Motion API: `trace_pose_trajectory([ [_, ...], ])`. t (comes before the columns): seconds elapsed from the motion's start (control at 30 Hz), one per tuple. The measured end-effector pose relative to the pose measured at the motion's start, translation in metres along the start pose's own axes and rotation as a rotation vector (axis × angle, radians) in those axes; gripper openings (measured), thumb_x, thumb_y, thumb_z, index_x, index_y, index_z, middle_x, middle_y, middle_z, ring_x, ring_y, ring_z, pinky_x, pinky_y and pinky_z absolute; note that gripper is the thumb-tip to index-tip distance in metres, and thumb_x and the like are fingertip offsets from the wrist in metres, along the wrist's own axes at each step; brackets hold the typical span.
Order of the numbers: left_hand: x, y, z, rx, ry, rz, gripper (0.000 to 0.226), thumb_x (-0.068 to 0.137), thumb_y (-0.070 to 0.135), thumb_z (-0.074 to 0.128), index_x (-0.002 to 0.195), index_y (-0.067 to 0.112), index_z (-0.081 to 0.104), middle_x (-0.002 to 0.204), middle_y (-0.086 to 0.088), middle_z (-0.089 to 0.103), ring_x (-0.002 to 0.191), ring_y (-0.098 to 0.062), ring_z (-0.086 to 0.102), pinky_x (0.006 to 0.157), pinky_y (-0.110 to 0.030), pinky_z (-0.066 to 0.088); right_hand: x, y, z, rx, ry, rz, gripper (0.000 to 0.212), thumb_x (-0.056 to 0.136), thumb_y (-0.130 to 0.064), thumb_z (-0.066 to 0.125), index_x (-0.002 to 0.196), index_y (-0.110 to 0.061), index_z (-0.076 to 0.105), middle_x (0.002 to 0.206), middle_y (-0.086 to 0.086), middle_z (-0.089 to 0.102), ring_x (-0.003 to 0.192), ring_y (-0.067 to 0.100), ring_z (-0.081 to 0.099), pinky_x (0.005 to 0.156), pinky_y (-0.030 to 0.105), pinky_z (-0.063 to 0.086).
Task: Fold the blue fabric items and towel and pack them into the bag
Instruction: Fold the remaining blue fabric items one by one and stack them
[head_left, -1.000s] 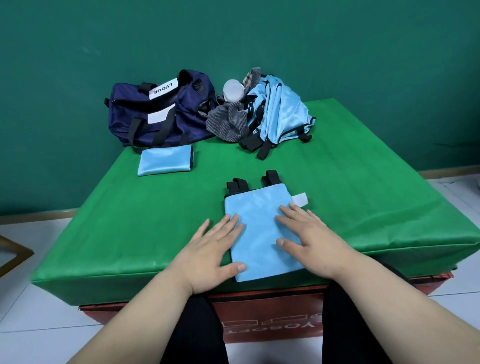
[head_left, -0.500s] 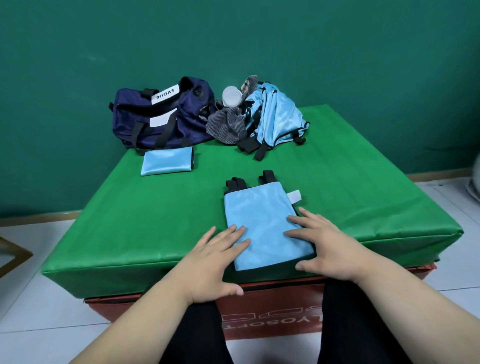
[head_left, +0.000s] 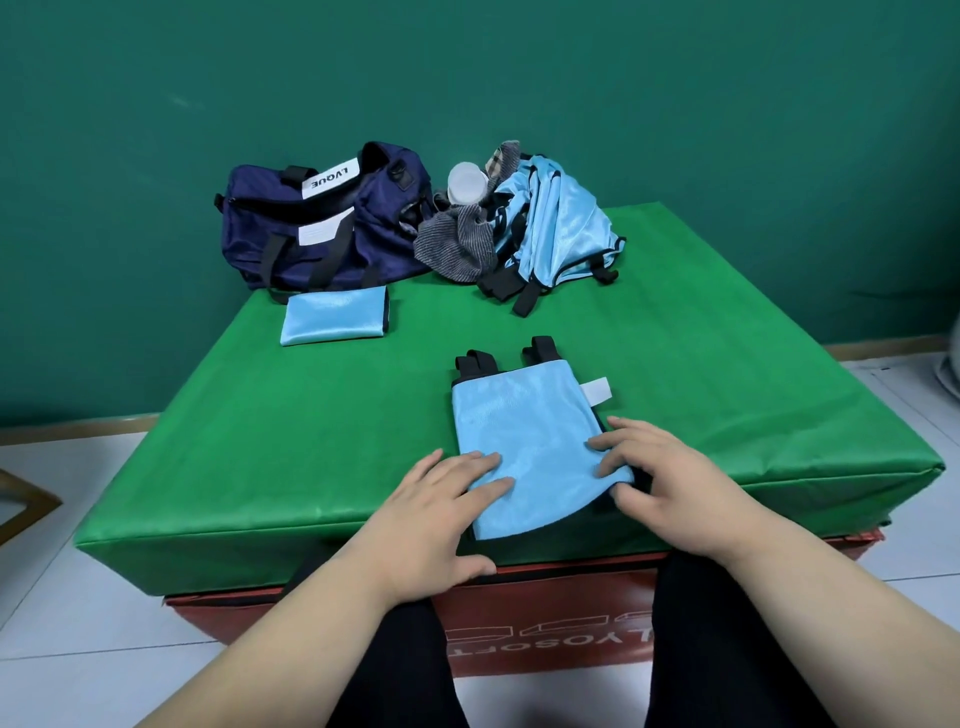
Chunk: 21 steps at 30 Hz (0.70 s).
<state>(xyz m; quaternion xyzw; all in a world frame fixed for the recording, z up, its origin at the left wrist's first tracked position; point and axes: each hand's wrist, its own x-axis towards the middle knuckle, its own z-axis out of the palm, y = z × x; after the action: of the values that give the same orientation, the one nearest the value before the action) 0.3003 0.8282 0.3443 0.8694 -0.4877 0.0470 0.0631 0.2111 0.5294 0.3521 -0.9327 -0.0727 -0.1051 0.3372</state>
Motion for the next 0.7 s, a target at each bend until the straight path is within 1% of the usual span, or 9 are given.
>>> trace_pose_trajectory([
  [0.07, 0.002, 0.000, 0.000, -0.030, 0.031, -0.010, 0.080, 0.077, 0.065, 0.063, 0.146, 0.036, 0.036, 0.157, 0.009, 0.033, 0.146, -0.011, 0.028, 0.122, -0.040, 0.015, 0.001, -0.003, 0.000, 0.075, 0.047, 0.013, 0.021, 0.078, -0.020, 0.062, 0.085, -0.040, 0.060, 0.122, -0.027, 0.061, 0.137, -0.004, 0.038, 0.112, 0.025, 0.034],
  [0.23, 0.007, 0.004, 0.001, -0.113, 0.158, -0.055, 0.056, 0.084, 0.058, 0.053, 0.133, 0.031, 0.057, 0.144, 0.011, 0.053, 0.136, -0.008, 0.045, 0.118, -0.040, 0.025, 0.003, -0.008, 0.002, 0.181, 0.110, 0.041, 0.018, 0.080, -0.022, 0.058, 0.088, -0.039, 0.058, 0.116, -0.028, 0.063, 0.129, 0.000, 0.048, 0.107, 0.027, 0.038],
  [0.33, 0.008, 0.006, -0.002, -0.304, 0.223, -0.148, 0.045, 0.086, 0.050, 0.051, 0.124, 0.032, 0.064, 0.135, 0.028, 0.054, 0.130, 0.005, 0.046, 0.119, -0.031, 0.025, 0.005, -0.010, 0.004, 0.237, 0.159, 0.035, 0.020, 0.083, -0.027, 0.057, 0.089, -0.046, 0.058, 0.115, -0.022, 0.066, 0.127, 0.006, 0.052, 0.106, 0.033, 0.041],
  [0.4, 0.007, 0.008, -0.005, -0.462, 0.269, -0.248, 0.033, 0.087, 0.048, 0.051, 0.115, 0.039, 0.066, 0.119, 0.038, 0.058, 0.117, 0.006, 0.054, 0.112, -0.027, 0.034, 0.005, -0.012, 0.005, 0.303, 0.198, 0.041, 0.014, 0.084, -0.038, 0.055, 0.094, -0.046, 0.059, 0.115, -0.016, 0.067, 0.127, 0.009, 0.054, 0.108, 0.038, 0.040],
  [0.47, 0.007, 0.007, -0.006, -0.594, 0.312, -0.368, 0.017, 0.087, 0.046, 0.054, 0.101, 0.048, 0.063, 0.093, 0.029, 0.065, 0.089, 0.001, 0.059, 0.086, -0.025, 0.047, 0.006, -0.011, 0.006, 0.314, 0.212, 0.050, 0.016, 0.085, -0.047, 0.056, 0.099, -0.042, 0.060, 0.117, -0.016, 0.066, 0.128, 0.008, 0.054, 0.109, 0.037, 0.039],
  [0.53, 0.008, 0.006, -0.006, -0.698, 0.359, -0.434, 0.011, 0.087, 0.048, 0.051, 0.094, 0.044, 0.059, 0.077, 0.008, 0.062, 0.069, -0.013, 0.053, 0.069, -0.036, 0.046, 0.007, -0.013, 0.006, 0.285, 0.207, 0.040, 0.017, 0.086, -0.049, 0.059, 0.101, -0.042, 0.059, 0.118, -0.019, 0.065, 0.127, 0.006, 0.054, 0.109, 0.032, 0.038],
  [0.6, 0.010, 0.005, -0.007, -0.773, 0.403, -0.445, 0.021, 0.085, 0.056, 0.048, 0.094, 0.038, 0.057, 0.075, -0.001, 0.061, 0.071, -0.025, 0.054, 0.069, -0.043, 0.047, 0.009, -0.016, 0.007, 0.273, 0.223, 0.037, 0.011, 0.092, -0.038, 0.065, 0.098, -0.045, 0.059, 0.114, -0.021, 0.066, 0.119, 0.002, 0.057, 0.104, 0.026, 0.040],
  [0.63, 0.011, 0.006, -0.007, -0.800, 0.416, -0.450, 0.023, 0.085, 0.058, 0.047, 0.094, 0.037, 0.056, 0.075, -0.001, 0.061, 0.071, -0.026, 0.054, 0.069, -0.045, 0.046, 0.010, -0.018, 0.007, 0.265, 0.243, 0.038, 0.014, 0.094, -0.033, 0.064, 0.097, -0.046, 0.058, 0.110, -0.022, 0.066, 0.111, -0.001, 0.060, 0.098, 0.022, 0.043],
  [0.7, 0.014, 0.007, -0.008, -0.818, 0.437, -0.461, 0.020, 0.086, 0.059, 0.048, 0.094, 0.041, 0.052, 0.072, 0.008, 0.059, 0.065, -0.016, 0.051, 0.065, -0.040, 0.044, 0.015, -0.022, 0.008, 0.230, 0.304, 0.061, 0.007, 0.095, -0.039, 0.059, 0.095, -0.045, 0.056, 0.098, -0.024, 0.067, 0.091, -0.002, 0.062, 0.081, 0.018, 0.045],
])
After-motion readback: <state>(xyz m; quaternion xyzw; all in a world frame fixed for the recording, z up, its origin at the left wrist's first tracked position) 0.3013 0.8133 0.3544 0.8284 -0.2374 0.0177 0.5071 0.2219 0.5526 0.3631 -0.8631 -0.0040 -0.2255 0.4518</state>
